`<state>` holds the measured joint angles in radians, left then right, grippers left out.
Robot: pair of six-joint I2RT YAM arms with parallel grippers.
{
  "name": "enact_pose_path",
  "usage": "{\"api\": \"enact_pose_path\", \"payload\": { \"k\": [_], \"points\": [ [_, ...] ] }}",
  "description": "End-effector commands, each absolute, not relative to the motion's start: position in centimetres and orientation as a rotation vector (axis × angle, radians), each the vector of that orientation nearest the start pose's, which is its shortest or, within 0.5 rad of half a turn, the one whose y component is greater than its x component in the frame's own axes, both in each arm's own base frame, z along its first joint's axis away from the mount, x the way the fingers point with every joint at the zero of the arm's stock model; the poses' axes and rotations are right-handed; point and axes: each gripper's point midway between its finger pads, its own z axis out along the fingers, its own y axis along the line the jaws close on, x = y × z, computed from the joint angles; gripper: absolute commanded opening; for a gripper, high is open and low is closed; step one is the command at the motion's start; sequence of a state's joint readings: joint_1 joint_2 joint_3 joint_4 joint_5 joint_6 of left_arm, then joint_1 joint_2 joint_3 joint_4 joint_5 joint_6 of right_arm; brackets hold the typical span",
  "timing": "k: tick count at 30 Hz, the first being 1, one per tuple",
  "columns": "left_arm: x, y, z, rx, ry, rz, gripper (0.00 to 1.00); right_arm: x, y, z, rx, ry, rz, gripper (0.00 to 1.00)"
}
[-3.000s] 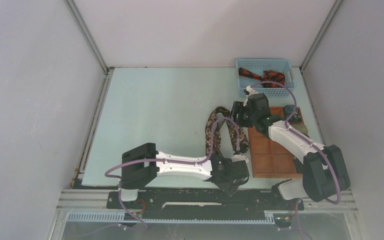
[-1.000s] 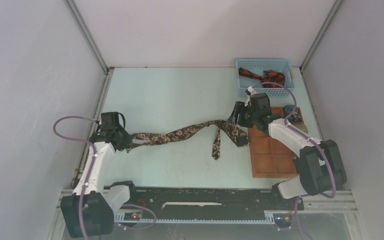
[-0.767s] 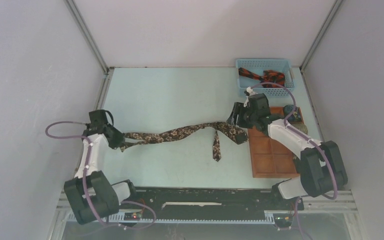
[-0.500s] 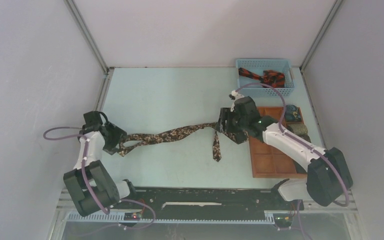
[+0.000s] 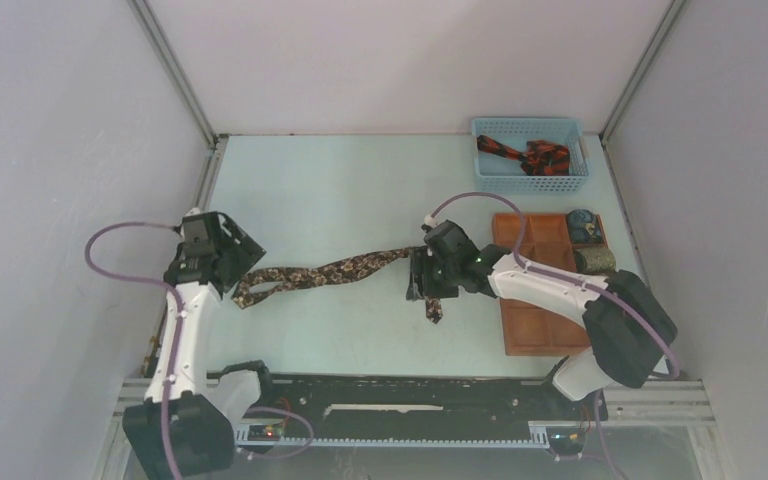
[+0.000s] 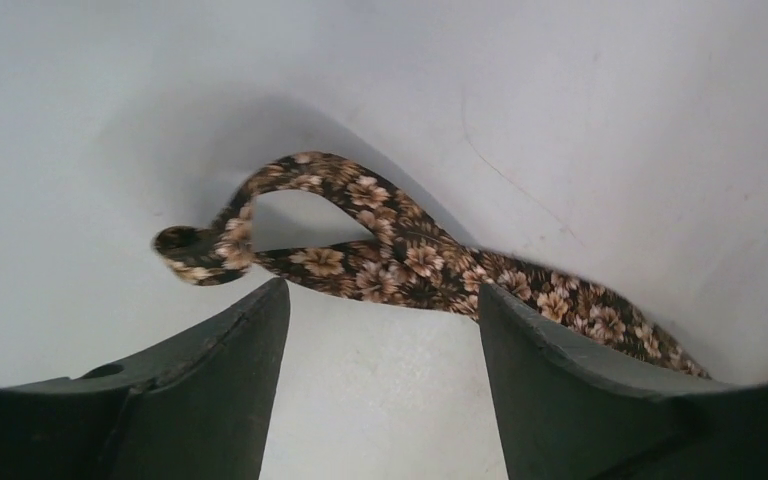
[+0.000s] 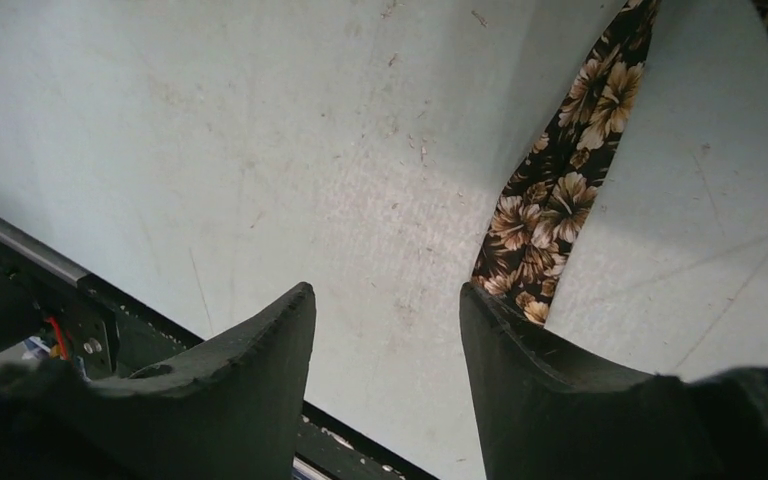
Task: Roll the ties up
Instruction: Flatten out the tie at the center of the board.
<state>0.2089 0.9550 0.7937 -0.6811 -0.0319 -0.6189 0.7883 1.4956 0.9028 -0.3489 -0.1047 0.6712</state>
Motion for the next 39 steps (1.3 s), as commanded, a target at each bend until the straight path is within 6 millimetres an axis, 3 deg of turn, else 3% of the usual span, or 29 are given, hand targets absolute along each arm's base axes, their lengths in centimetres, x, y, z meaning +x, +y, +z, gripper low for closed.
{"api": "enact_pose_path", "payload": {
  "k": [1, 5, 10, 15, 22, 31, 35, 39],
  "points": [
    [28.1, 1.0, 15.3, -0.771, 2.296, -0.127, 0.73, 23.5, 30.4, 7.8, -0.141, 2.614, 0.75, 0.56],
    [30.2, -4.9, 15.5, -0.512, 2.415, -0.188, 0.69, 24.7, 30.7, 5.7, -0.112, 2.67, 0.71, 0.53],
    [31.2, -11.6, 13.6, -0.245, 2.566, -0.293, 0.62, 26.7, 28.9, 3.9, -0.039, 2.752, 0.621, 0.5],
    [31.6, -16.7, 12.3, 0.001, 2.624, -0.298, 0.76, 28.4, 26.3, 3.8, -0.003, 2.758, 0.538, 0.51],
    [32.8, -20.8, 9.5, 0.24, 2.703, -0.372, 0.79, 29.6, 23.9, 3.7, 0.016, 2.77, 0.522, 0.53],
    [32.5, -23.1, 5.8, 0.369, 2.783, -0.371, 0.76, 29.1, 23.0, 7.0, -0.059, 2.711, 0.52, 0.55],
    [32.7, -23.6, 5.3, 0.385, 2.795, -0.368, 0.64, 28.7, 22.3, 8.8, -0.071, 2.67, 0.512, 0.55],
    [32.6, -23.4, 5.0, 0.381, 2.809, -0.351, 0.19, 28.6, 21.7, 10.3, -0.07, 2.632, 0.51, 0.56]
  ]
}}
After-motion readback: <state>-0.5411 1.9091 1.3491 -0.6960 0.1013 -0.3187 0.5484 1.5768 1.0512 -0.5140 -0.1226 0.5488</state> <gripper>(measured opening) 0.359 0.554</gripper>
